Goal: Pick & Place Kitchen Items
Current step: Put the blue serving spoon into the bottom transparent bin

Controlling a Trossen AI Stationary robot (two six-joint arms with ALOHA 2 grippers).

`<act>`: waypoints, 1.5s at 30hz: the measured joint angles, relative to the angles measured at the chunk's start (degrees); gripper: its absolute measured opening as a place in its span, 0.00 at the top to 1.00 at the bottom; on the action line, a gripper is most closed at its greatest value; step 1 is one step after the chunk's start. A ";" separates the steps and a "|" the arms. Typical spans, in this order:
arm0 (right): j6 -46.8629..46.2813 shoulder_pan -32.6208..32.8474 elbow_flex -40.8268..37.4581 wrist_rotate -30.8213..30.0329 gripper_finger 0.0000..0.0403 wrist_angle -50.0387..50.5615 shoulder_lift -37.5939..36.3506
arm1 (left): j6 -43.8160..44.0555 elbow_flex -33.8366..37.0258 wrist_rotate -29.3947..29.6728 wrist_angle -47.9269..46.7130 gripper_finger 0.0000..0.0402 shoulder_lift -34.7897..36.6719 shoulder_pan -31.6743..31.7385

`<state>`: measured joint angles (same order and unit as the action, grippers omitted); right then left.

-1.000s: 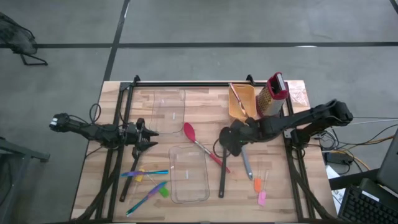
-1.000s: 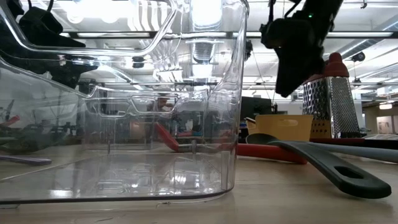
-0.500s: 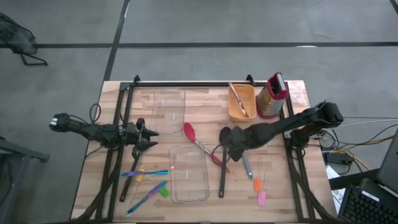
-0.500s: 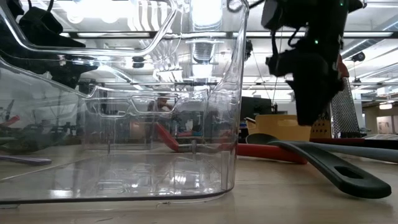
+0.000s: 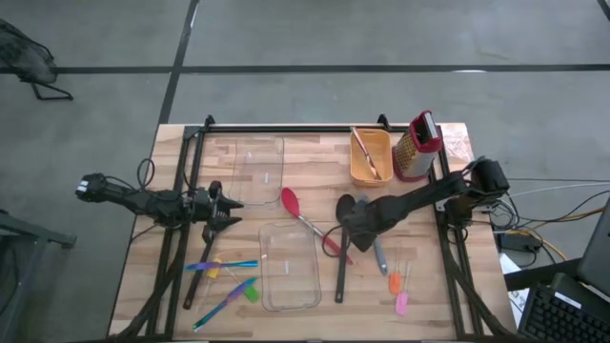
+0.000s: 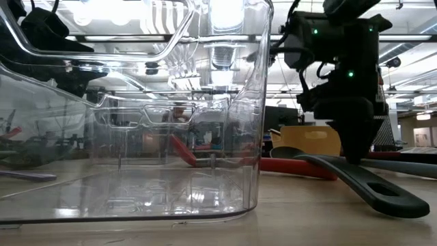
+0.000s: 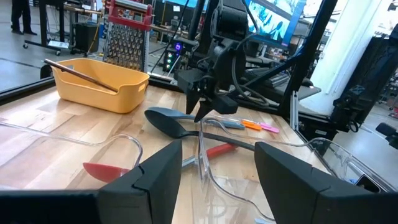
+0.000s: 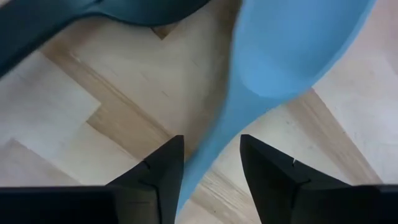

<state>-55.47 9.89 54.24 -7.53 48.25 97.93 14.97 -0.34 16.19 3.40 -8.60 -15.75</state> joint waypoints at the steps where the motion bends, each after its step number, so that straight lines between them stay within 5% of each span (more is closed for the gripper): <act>1: 0.33 0.02 -0.03 0.08 0.62 -0.03 0.42 | 0.01 0.00 0.01 0.00 0.48 0.00 0.00; 17: 3.26 0.02 -0.24 0.07 0.90 0.08 -0.80 | -0.01 0.00 0.00 0.00 0.48 -0.02 0.02; 36: 0.83 -0.02 1.77 -0.36 0.89 -0.34 -12.22 | 0.00 0.00 0.01 -0.01 0.48 -0.02 0.01; 45: 9.70 0.00 3.01 1.38 0.90 -31.15 -19.68 | 0.01 0.00 0.02 0.00 0.48 -0.02 0.00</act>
<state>-45.77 9.89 57.25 -6.15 17.10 78.25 14.98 -0.34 16.20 3.40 -8.62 -15.74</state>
